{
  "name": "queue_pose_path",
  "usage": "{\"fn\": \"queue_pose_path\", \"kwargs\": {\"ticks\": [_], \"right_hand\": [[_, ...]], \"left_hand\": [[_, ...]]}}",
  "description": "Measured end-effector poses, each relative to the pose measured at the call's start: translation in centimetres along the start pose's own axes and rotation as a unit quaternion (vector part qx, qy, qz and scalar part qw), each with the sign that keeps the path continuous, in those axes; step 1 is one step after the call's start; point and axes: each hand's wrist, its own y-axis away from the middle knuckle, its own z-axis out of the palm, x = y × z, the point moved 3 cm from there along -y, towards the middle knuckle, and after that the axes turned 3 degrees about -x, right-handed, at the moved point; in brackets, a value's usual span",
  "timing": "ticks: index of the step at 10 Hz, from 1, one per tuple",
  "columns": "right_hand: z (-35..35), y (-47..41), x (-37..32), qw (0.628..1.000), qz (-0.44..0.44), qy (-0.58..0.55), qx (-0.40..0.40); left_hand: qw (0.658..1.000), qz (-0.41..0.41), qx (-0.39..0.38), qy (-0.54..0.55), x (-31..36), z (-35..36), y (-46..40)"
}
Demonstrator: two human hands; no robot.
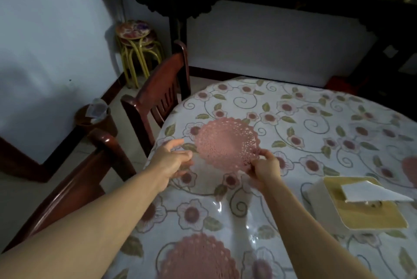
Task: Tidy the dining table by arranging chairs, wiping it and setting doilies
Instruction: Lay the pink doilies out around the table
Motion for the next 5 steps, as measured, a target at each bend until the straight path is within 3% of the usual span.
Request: {"fn": "queue_pose_path", "kwargs": {"ticks": [2, 5], "right_hand": [[3.4, -8.0, -0.8, 0.997, 0.017, -0.067, 0.044], [6.6, -13.4, 0.3, 0.999, 0.017, 0.033, 0.017]], "left_hand": [[0.999, 0.016, 0.017, -0.024, 1.6, 0.8, -3.9], [0.997, 0.001, 0.045, -0.058, -0.6, -0.3, -5.5]]}}
